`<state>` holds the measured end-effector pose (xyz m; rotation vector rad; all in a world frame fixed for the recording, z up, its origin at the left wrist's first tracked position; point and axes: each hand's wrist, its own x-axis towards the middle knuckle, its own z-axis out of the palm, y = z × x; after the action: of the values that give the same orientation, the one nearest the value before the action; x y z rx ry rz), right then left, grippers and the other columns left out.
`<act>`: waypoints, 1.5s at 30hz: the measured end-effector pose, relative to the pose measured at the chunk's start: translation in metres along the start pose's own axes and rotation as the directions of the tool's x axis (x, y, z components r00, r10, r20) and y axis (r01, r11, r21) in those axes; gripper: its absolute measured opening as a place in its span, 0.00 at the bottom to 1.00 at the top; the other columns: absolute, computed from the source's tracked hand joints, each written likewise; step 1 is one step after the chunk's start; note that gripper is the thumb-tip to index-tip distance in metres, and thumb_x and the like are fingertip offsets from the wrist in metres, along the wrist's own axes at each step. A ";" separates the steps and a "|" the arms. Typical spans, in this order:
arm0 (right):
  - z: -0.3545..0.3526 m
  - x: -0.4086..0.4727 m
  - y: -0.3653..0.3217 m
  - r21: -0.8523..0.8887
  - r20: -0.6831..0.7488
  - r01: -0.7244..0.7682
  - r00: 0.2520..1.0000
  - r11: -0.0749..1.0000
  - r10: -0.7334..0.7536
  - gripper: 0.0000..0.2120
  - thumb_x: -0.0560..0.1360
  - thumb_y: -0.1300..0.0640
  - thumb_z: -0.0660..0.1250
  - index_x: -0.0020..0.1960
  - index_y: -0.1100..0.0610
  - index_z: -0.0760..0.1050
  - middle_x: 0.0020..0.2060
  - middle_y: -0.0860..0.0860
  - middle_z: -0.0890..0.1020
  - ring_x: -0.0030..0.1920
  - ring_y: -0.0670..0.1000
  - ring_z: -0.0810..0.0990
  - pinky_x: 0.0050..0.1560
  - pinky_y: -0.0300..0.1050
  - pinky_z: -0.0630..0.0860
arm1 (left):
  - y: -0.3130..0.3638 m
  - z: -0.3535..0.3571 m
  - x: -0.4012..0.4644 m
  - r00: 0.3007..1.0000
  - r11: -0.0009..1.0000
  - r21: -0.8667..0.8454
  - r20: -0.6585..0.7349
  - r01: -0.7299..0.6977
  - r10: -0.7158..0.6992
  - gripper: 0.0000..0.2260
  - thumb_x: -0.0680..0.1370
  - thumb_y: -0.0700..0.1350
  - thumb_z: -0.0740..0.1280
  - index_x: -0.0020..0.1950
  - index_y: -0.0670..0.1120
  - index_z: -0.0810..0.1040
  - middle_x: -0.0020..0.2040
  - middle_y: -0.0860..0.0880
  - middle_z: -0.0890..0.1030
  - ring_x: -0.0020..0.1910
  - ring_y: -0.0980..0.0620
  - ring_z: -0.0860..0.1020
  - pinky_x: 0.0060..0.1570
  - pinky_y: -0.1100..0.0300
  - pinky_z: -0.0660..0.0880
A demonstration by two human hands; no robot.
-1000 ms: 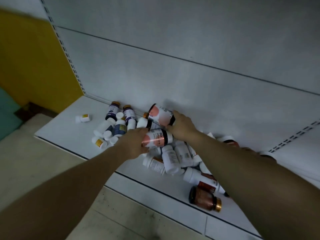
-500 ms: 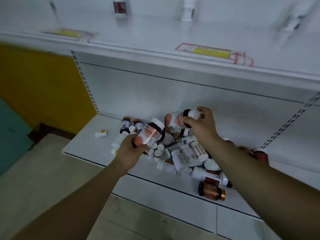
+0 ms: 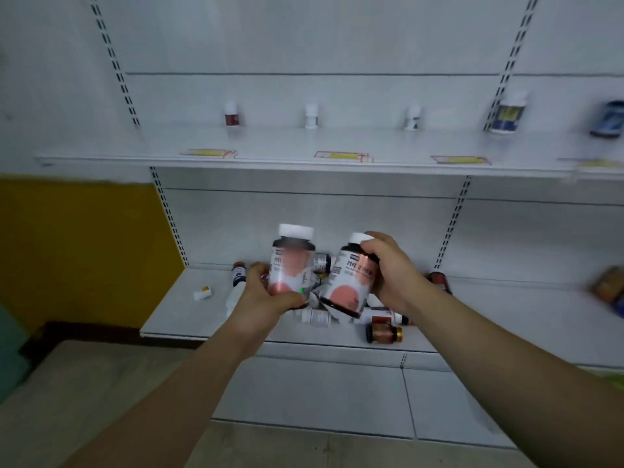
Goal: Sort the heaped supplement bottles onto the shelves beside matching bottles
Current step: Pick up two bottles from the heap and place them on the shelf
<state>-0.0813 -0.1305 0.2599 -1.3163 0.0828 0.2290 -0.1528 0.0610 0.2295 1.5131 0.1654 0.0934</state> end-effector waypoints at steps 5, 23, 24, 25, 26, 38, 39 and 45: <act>-0.017 -0.049 -0.051 0.051 0.019 0.138 0.990 0.989 -0.139 0.04 0.77 0.62 0.62 0.45 0.55 0.72 0.36 0.53 0.80 0.36 0.51 0.78 0.45 0.49 0.76 | 0.047 0.030 -0.028 0.984 0.996 -0.070 0.171 -0.046 0.058 0.24 0.75 0.33 0.65 0.68 0.49 0.65 0.56 0.46 0.79 0.52 0.47 0.80 0.51 0.56 0.78; -0.344 -0.234 -0.207 -0.276 -0.348 0.372 0.821 0.886 -0.453 0.11 0.76 0.45 0.64 0.51 0.52 0.73 0.44 0.54 0.83 0.45 0.56 0.82 0.54 0.58 0.78 | 0.114 0.411 -0.123 0.773 0.964 -0.258 0.597 -0.070 0.216 0.23 0.74 0.29 0.64 0.64 0.48 0.66 0.54 0.44 0.80 0.50 0.45 0.81 0.51 0.50 0.79; -0.365 -0.245 -0.213 -0.291 -0.372 0.362 0.810 0.886 -0.453 0.12 0.76 0.45 0.64 0.52 0.52 0.72 0.44 0.55 0.83 0.45 0.56 0.83 0.54 0.58 0.79 | 0.114 0.434 -0.129 0.757 0.963 -0.262 0.616 -0.065 0.219 0.23 0.74 0.29 0.64 0.64 0.48 0.66 0.54 0.44 0.80 0.50 0.45 0.81 0.51 0.49 0.79; -0.384 -0.255 -0.217 -0.299 -0.393 0.361 0.797 0.883 -0.458 0.13 0.76 0.45 0.64 0.54 0.53 0.72 0.44 0.54 0.83 0.45 0.56 0.83 0.54 0.58 0.79 | 0.114 0.455 -0.135 0.740 0.963 -0.264 0.637 -0.055 0.217 0.23 0.74 0.29 0.63 0.64 0.48 0.67 0.53 0.45 0.81 0.50 0.45 0.81 0.51 0.49 0.79; -0.408 -0.267 -0.222 -0.296 -0.413 0.363 0.785 0.884 -0.461 0.14 0.76 0.45 0.64 0.55 0.53 0.72 0.44 0.54 0.83 0.45 0.56 0.83 0.53 0.57 0.79 | 0.113 0.482 -0.142 0.718 0.964 -0.262 0.664 -0.036 0.208 0.22 0.74 0.29 0.63 0.63 0.48 0.69 0.53 0.45 0.81 0.49 0.46 0.81 0.50 0.49 0.79; -0.579 -0.295 -0.247 -0.264 -0.603 0.385 0.649 0.884 -0.463 0.17 0.76 0.50 0.68 0.62 0.55 0.70 0.43 0.54 0.84 0.40 0.54 0.85 0.41 0.50 0.80 | 0.105 0.680 -0.149 0.558 0.983 -0.182 0.816 0.005 0.148 0.22 0.74 0.30 0.63 0.65 0.46 0.68 0.54 0.44 0.81 0.50 0.45 0.81 0.50 0.46 0.79; -0.594 -0.293 -0.251 -0.268 -0.624 0.387 0.628 0.882 -0.465 0.16 0.76 0.50 0.68 0.60 0.55 0.71 0.43 0.53 0.84 0.40 0.54 0.85 0.42 0.51 0.81 | 0.103 0.698 -0.145 0.539 0.983 -0.182 0.829 0.002 0.153 0.22 0.75 0.30 0.63 0.66 0.46 0.68 0.54 0.44 0.80 0.50 0.45 0.81 0.49 0.47 0.79; -0.688 -0.285 -0.283 -0.313 -0.714 0.370 0.516 0.875 -0.474 0.11 0.77 0.48 0.65 0.53 0.55 0.73 0.42 0.53 0.83 0.41 0.54 0.83 0.44 0.51 0.81 | 0.102 0.810 -0.124 0.403 0.980 -0.200 0.898 0.008 0.180 0.29 0.75 0.29 0.63 0.69 0.55 0.63 0.54 0.43 0.79 0.48 0.43 0.81 0.42 0.49 0.81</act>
<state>-0.2509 -0.8948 0.4081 -1.4347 0.4862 -0.8096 -0.1356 -0.7515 0.3778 1.1931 -0.8244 -0.6547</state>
